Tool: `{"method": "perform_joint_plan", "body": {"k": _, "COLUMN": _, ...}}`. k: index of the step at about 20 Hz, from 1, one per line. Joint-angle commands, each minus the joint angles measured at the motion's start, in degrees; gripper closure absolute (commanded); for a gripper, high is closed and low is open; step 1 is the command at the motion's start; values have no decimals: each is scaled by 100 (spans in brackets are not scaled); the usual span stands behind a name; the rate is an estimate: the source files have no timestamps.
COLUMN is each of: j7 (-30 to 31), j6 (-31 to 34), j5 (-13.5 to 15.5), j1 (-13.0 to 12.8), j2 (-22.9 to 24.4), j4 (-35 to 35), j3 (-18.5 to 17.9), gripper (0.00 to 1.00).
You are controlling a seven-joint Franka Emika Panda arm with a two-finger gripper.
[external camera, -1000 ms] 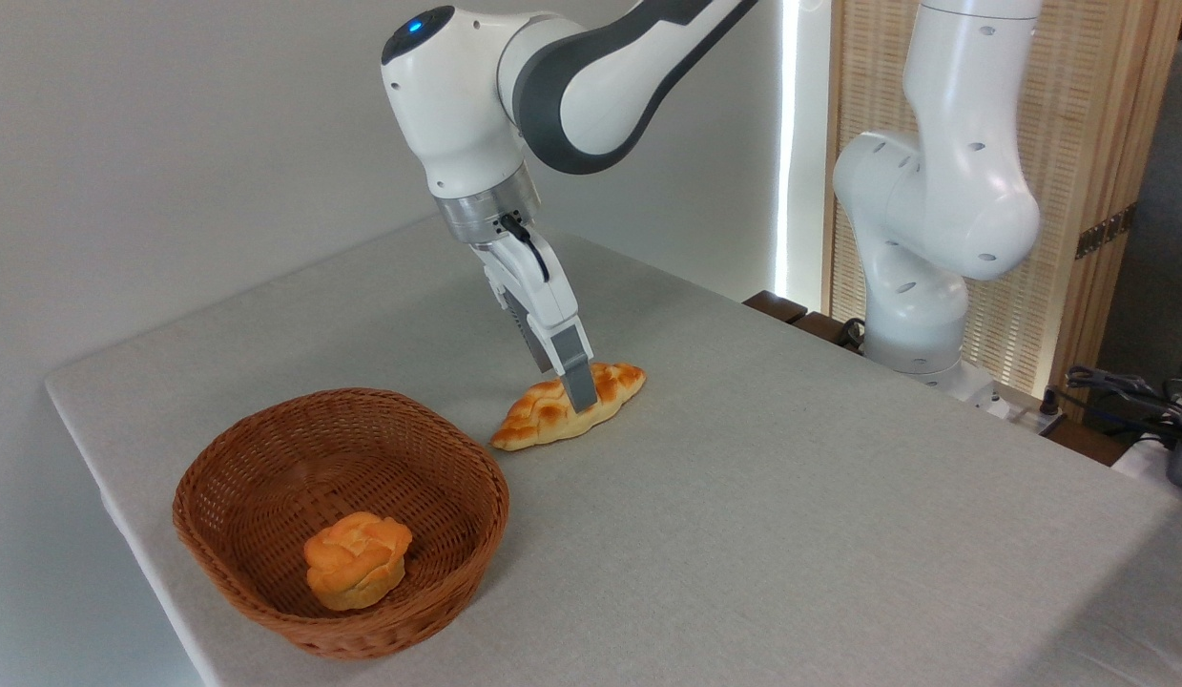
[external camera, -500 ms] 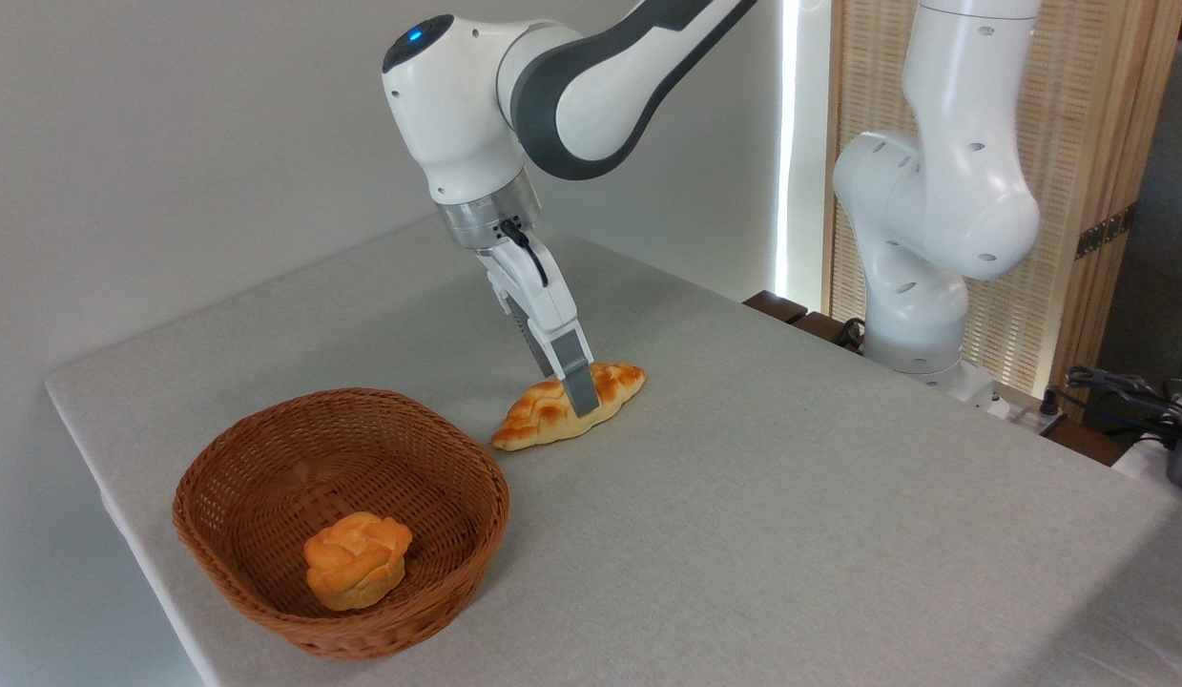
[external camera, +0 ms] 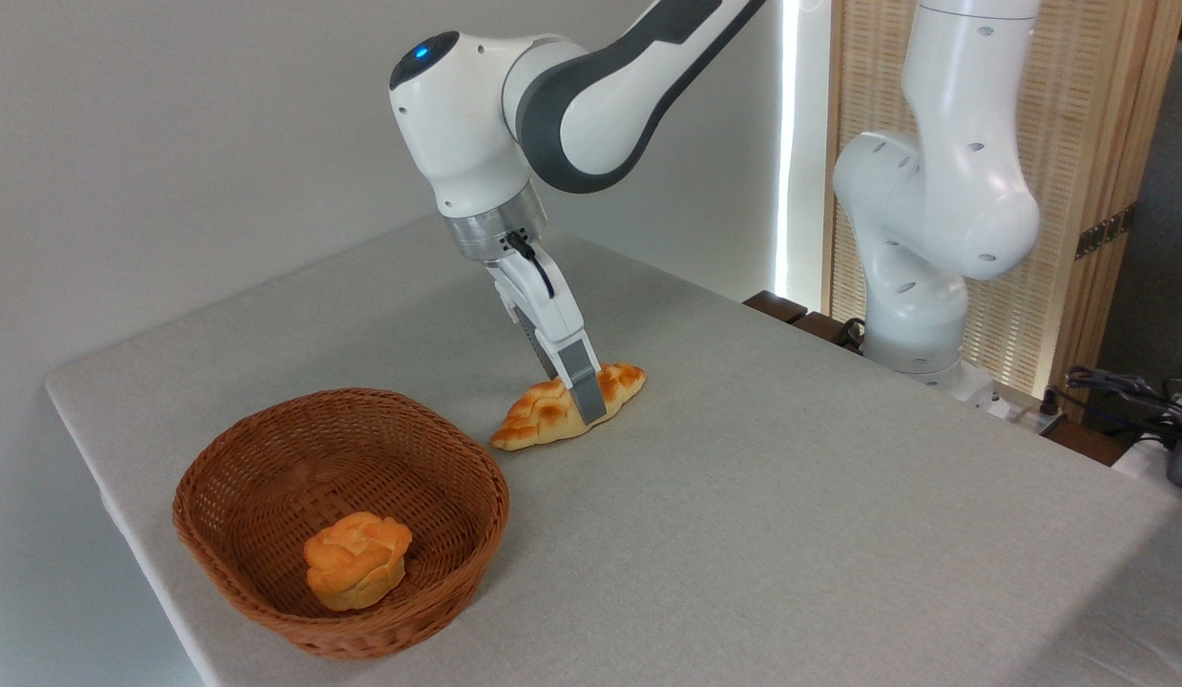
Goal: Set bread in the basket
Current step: 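Close the gripper fingers around the middle of the braided roll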
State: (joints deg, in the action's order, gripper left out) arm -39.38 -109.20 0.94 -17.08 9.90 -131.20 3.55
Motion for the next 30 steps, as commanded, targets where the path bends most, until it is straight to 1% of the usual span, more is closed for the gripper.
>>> {"method": "perform_joint_plan", "body": {"k": 1, "j7": 27, "j6": -127, "j5": -86, "j1": -32, "j2": 30, "j4": -82, "j3": -4, "gripper": 9}}
{"method": "perform_joint_plan", "body": {"k": 3, "j7": 18, "j6": -127, "j5": -86, "j1": -32, "j2": 21, "j4": -99, "j3": -4, "gripper": 13}}
{"method": "perform_joint_plan", "body": {"k": 5, "j7": 18, "j6": -197, "j5": -86, "j1": -32, "j2": 12, "j4": -108, "j3": -4, "gripper": 14}}
{"method": "perform_joint_plan", "body": {"k": 6, "j7": 18, "j6": -319, "j5": -86, "j1": -32, "j2": 12, "j4": -160, "j3": -4, "gripper": 21}}
{"method": "perform_joint_plan", "body": {"k": 7, "j7": 18, "j6": -443, "j5": -86, "j1": -32, "j2": 12, "j4": -204, "j3": -4, "gripper": 31}}
{"method": "perform_joint_plan", "body": {"k": 8, "j7": 18, "j6": -513, "j5": -86, "j1": -32, "j2": 12, "j4": -213, "j3": 5, "gripper": 48}}
{"method": "perform_joint_plan", "body": {"k": 9, "j7": 18, "j6": -514, "j5": -86, "j1": -32, "j2": 12, "j4": -213, "j3": -4, "gripper": 57}}
{"method": "perform_joint_plan", "body": {"k": 10, "j7": 18, "j6": -514, "j5": -77, "j1": -32, "j2": 12, "j4": -213, "j3": -4, "gripper": 72}}
{"method": "perform_joint_plan", "body": {"k": 11, "j7": 18, "j6": -514, "j5": -77, "j1": -32, "j2": 12, "j4": -205, "j3": -4, "gripper": 75}}
{"method": "perform_joint_plan", "body": {"k": 12, "j7": 9, "j6": -514, "j5": -86, "j1": -24, "j2": 21, "j4": -205, "j3": -4, "gripper": 77}}
{"method": "perform_joint_plan", "body": {"k": 15, "j7": 1, "j6": -514, "j5": -77, "j1": -24, "j2": 21, "j4": -205, "j3": -4, "gripper": 79}}
{"method": "perform_joint_plan", "body": {"k": 30, "j7": -17, "j6": -383, "j5": -77, "j1": -24, "j2": 65, "j4": -91, "j3": -4, "gripper": 78}}
